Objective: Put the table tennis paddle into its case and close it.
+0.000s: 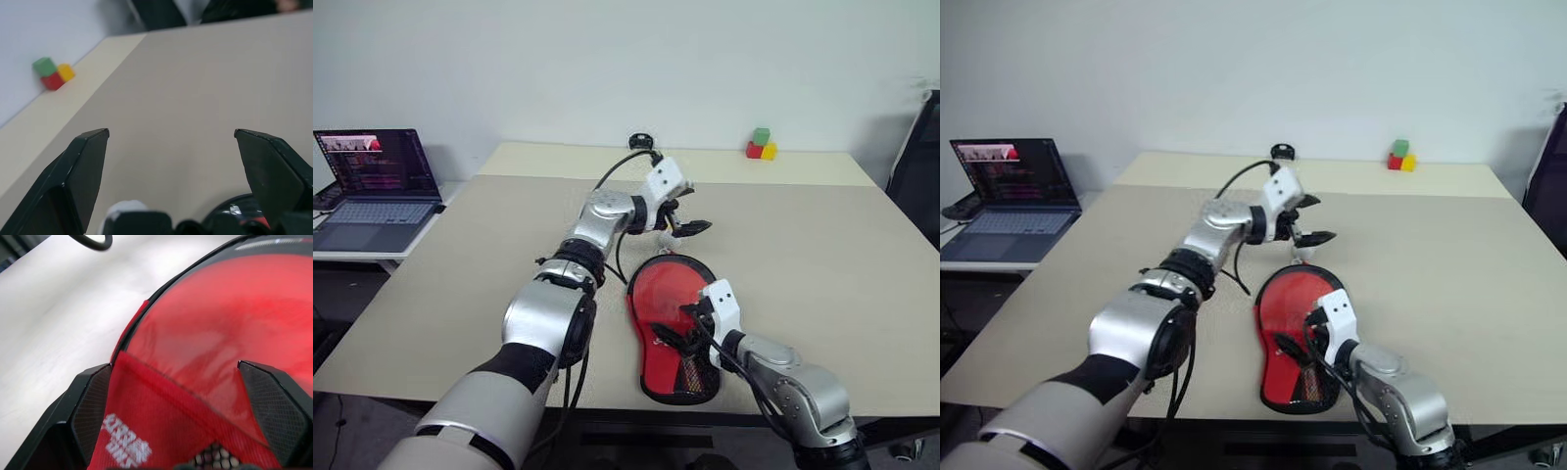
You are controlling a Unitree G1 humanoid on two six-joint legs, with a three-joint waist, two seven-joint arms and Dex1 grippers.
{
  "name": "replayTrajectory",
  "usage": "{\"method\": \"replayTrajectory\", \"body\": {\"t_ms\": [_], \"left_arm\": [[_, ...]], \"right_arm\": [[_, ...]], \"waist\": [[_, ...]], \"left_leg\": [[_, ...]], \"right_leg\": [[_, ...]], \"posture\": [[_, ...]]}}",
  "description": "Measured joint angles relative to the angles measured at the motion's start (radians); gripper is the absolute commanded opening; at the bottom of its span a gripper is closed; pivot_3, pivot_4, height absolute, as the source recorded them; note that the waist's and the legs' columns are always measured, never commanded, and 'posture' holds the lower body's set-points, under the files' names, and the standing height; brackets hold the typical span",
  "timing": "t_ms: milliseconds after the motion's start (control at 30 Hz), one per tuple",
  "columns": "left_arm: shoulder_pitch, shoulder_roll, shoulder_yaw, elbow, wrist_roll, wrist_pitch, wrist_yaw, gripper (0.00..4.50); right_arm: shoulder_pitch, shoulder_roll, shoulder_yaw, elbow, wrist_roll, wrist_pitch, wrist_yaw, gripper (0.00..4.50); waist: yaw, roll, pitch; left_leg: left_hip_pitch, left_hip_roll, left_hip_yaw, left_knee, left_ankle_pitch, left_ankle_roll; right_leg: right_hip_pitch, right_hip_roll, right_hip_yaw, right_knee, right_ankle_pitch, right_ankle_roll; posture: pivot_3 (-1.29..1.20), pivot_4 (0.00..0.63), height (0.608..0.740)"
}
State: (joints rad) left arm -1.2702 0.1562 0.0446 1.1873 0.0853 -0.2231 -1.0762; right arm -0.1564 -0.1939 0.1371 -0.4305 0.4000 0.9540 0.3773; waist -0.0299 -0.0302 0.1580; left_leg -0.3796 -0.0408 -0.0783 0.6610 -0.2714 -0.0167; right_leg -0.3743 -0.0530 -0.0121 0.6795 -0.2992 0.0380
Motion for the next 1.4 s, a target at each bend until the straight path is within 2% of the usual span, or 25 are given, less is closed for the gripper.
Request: {"method": "replayTrajectory", "body": {"t_ms": [67, 133, 267, 400, 533, 800, 933, 1400], "left_arm": [[0.098, 0.016, 0.004, -0.122, -0.055, 0.064, -0.072, 4.47], [0.258, 0.042, -0.003, -0.349, -0.117, 0.177, -0.128, 4.47], [0.472, 0.081, -0.021, -0.677, -0.185, 0.393, -0.122, 4.47], [0.562, 0.113, -0.009, -0.916, -0.243, 0.545, -0.026, 4.47], [0.651, 0.125, -0.031, -1.043, -0.270, 0.617, 0.022, 4.47], [0.688, 0.182, -0.080, -1.105, -0.307, 0.658, 0.038, 4.47], [0.697, 0.201, -0.088, -1.104, -0.312, 0.655, 0.041, 4.47], [0.697, 0.209, -0.168, -1.049, -0.312, 0.605, 0.040, 4.47]], "right_arm": [[-0.003, -0.004, -0.036, -0.013, 0.053, 0.032, 0.021, 4.50], [-0.011, -0.017, -0.068, -0.034, 0.111, 0.084, 0.045, 4.50], [-0.028, -0.061, -0.127, -0.044, 0.199, 0.161, 0.079, 4.50], [-0.064, -0.119, -0.162, -0.016, 0.242, 0.185, 0.107, 4.50], [-0.092, -0.151, -0.199, 0.014, 0.286, 0.194, 0.133, 4.50], [-0.114, -0.249, -0.247, 0.012, 0.370, 0.212, 0.193, 4.50], [-0.123, -0.261, -0.280, 0.033, 0.369, 0.198, 0.184, 4.50], [-0.138, -0.260, -0.271, 0.084, 0.366, 0.141, 0.171, 4.50]], "waist": [[0.000, 0.001, 0.000], [-0.003, 0.003, 0.002], [0.000, 0.005, 0.004], [0.005, 0.006, 0.004], [0.004, 0.008, 0.005], [0.004, 0.008, 0.006], [0.004, 0.008, 0.006], [0.004, 0.009, 0.007]], "left_leg": [[-0.001, 0.000, -0.001, 0.000, 0.000, 0.000], [-0.002, 0.001, -0.001, 0.000, 0.000, 0.000], [-0.006, 0.001, -0.001, 0.000, 0.000, 0.000], [-0.005, 0.001, -0.001, 0.001, 0.000, 0.000], [-0.005, 0.001, -0.001, 0.000, 0.000, 0.001], [-0.005, 0.001, 0.000, 0.000, 0.000, 0.001], [-0.005, 0.001, 0.000, 0.000, 0.000, 0.001], [-0.006, 0.001, 0.000, 0.000, 0.000, 0.001]], "right_leg": [[-0.001, -0.001, 0.001, 0.000, 0.000, 0.000], [-0.002, -0.002, 0.002, -0.001, 0.000, -0.001], [-0.007, -0.002, 0.003, 0.001, 0.000, -0.001], [-0.005, -0.002, 0.003, 0.001, 0.000, -0.001], [-0.005, -0.002, 0.003, 0.000, 0.000, -0.001], [-0.005, -0.002, 0.003, 0.000, 0.000, -0.001], [-0.005, -0.002, 0.003, 0.000, 0.000, -0.001], [-0.005, -0.002, 0.003, 0.000, 0.000, -0.001]], "posture": [[0.00, 0.150, 0.740], [0.00, 0.150, 0.740], [0.00, 0.150, 0.740], [0.00, 0.150, 0.740], [0.00, 0.150, 0.740], [0.00, 0.150, 0.740], [0.00, 0.150, 0.740], [0.00, 0.150, 0.740]]}}
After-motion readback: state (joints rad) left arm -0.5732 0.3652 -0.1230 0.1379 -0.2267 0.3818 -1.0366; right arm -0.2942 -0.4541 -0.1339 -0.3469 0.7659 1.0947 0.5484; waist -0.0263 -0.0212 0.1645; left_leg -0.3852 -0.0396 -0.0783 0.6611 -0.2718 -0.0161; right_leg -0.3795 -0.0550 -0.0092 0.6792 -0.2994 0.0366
